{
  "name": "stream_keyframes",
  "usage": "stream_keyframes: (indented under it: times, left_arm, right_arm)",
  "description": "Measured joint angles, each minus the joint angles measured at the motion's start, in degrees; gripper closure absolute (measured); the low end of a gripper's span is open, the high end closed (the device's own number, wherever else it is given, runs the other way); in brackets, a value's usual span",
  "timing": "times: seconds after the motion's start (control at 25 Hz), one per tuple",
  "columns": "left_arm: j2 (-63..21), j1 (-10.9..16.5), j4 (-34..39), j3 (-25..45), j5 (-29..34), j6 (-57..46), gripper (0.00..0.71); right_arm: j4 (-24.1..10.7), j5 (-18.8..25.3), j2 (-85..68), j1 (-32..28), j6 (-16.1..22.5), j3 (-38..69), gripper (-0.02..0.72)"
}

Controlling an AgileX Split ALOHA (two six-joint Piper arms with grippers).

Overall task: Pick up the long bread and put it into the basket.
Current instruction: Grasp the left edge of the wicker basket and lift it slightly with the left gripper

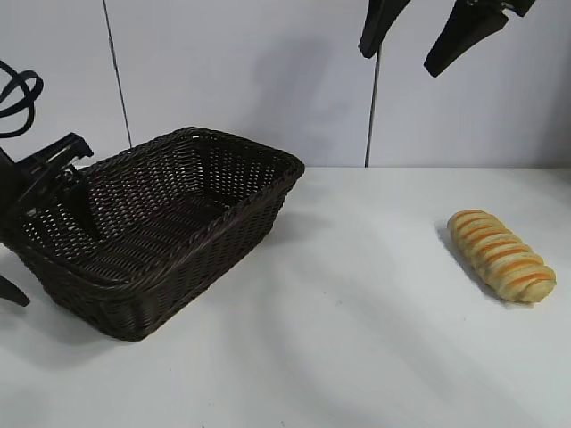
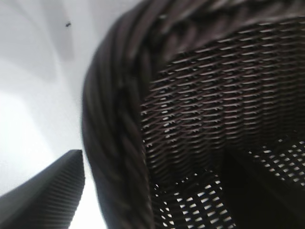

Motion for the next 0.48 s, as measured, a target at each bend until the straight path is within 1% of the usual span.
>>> stream_keyframes:
  times: [0.08, 0.16, 0.2, 0.48]
  left_arm:
    - [0.0, 0.0, 0.0, 0.0, 0.0, 0.0, 0.512]
    - [0.0, 0.0, -0.18, 0.0, -0.07, -0.5, 0.585]
    - [0.0, 0.0, -0.44, 0.0, -0.29, -0.81, 0.611]
    - [0.0, -0.06, -0.89, 0.0, 0.56, -0.54, 0.613]
  right_arm:
    - [0.0, 0.0, 0.0, 0.0, 0.0, 0.0, 0.164]
    - [0.0, 0.0, 0.0, 0.0, 0.0, 0.0, 0.164]
    - [0.0, 0.0, 0.0, 0.0, 0.0, 0.0, 0.164]
    - [0.0, 0.0, 0.0, 0.0, 0.0, 0.0, 0.164]
